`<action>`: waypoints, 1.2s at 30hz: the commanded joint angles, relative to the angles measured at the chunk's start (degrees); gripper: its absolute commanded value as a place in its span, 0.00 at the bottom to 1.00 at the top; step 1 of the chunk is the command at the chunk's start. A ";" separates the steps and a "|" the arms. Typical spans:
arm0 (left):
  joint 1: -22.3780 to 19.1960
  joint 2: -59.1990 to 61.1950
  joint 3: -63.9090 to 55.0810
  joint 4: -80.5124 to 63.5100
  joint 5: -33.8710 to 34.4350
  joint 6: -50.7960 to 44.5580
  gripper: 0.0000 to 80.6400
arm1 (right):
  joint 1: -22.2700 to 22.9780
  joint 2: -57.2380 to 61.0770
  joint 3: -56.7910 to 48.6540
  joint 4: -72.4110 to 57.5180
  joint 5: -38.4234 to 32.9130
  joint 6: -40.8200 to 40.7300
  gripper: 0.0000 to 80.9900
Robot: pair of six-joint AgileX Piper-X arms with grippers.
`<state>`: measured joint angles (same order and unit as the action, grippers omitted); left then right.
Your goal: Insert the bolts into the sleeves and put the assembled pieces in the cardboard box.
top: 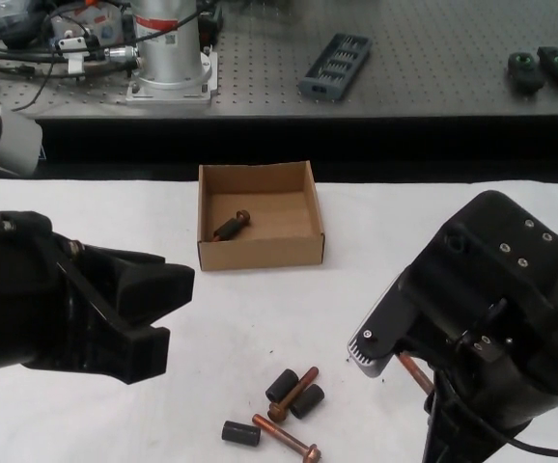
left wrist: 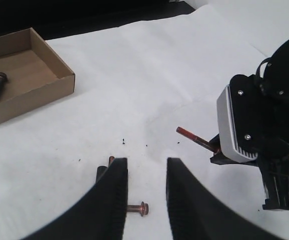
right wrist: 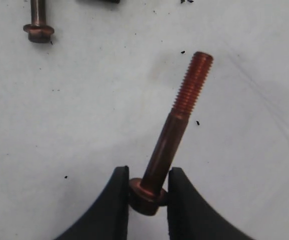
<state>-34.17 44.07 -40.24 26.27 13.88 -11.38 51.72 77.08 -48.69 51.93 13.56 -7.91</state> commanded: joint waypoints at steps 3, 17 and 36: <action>-0.28 -0.47 -0.20 -0.10 -1.47 1.35 0.25 | -0.25 -0.77 -0.27 -0.38 -0.59 0.65 0.14; -0.28 -0.47 -0.20 1.05 -1.78 1.48 0.25 | -0.25 -0.77 -0.27 -2.97 -0.59 1.86 0.26; -0.28 -0.47 -0.20 1.05 -1.78 1.48 0.25 | -0.25 2.21 2.97 -3.87 -9.59 19.91 0.25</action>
<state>-34.17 44.07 -40.24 27.63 12.64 -10.58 51.72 79.35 -45.68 47.65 5.66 10.94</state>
